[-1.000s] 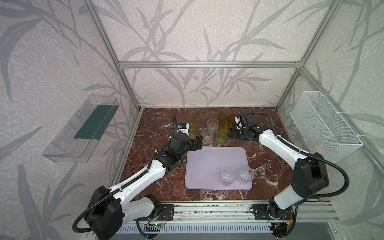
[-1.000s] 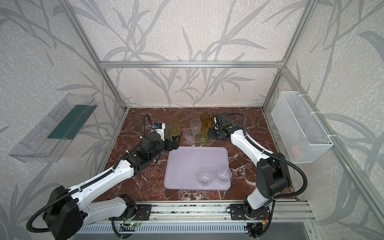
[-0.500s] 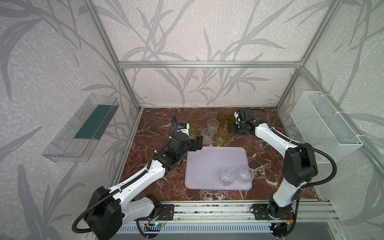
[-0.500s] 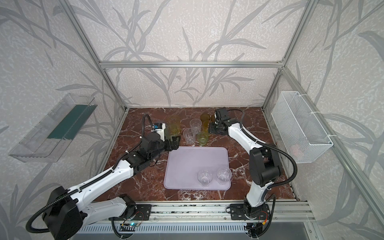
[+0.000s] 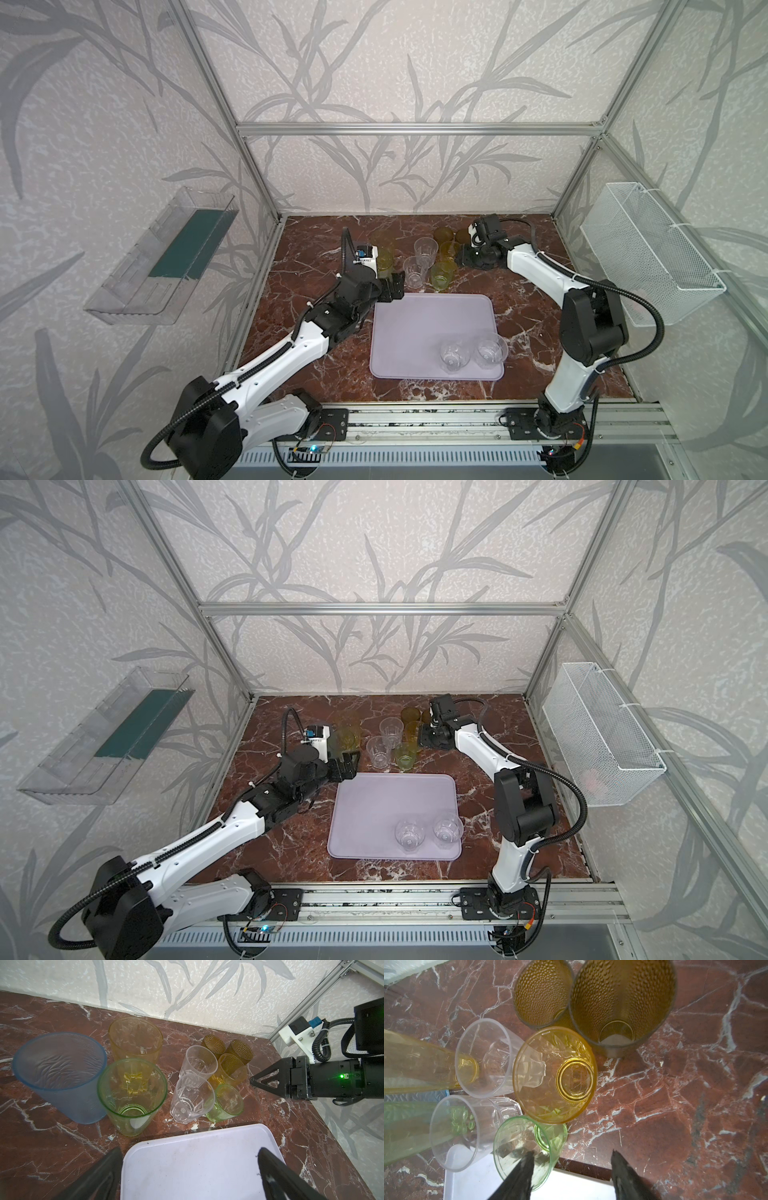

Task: Place the glasses into the tray
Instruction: Pick up the glass from the top-center of the table.

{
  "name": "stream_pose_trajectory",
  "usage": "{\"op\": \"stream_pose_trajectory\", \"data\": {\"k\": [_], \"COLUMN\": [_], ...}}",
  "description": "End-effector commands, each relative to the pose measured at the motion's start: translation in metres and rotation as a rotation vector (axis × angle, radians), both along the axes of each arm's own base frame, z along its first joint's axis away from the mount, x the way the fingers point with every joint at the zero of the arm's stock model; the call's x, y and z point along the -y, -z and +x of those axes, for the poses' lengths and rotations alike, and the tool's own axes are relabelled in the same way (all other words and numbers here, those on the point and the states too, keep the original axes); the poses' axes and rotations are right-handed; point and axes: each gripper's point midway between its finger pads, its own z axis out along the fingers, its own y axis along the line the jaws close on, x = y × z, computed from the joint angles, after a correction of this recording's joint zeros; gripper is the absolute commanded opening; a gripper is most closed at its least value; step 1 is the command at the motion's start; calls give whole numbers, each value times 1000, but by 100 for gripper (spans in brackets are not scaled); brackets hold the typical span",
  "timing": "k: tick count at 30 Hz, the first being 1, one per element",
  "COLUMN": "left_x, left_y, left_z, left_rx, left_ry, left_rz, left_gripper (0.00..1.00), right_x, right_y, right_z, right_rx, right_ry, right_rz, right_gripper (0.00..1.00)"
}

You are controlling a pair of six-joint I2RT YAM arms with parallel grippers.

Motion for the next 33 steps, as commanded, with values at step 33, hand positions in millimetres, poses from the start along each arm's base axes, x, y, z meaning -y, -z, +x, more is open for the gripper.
{"op": "stream_pose_trajectory", "data": {"k": [33], "left_x": [-10], "left_y": [10], "left_z": [-2], "left_rx": [-19], "left_ry": [-23], "left_rz": [32], "left_gripper": [99], "right_x": [2], "right_y": [10], "right_z": [24], "right_rx": [-39], "right_ry": [34], "right_rz": [77], "right_gripper": [48]}}
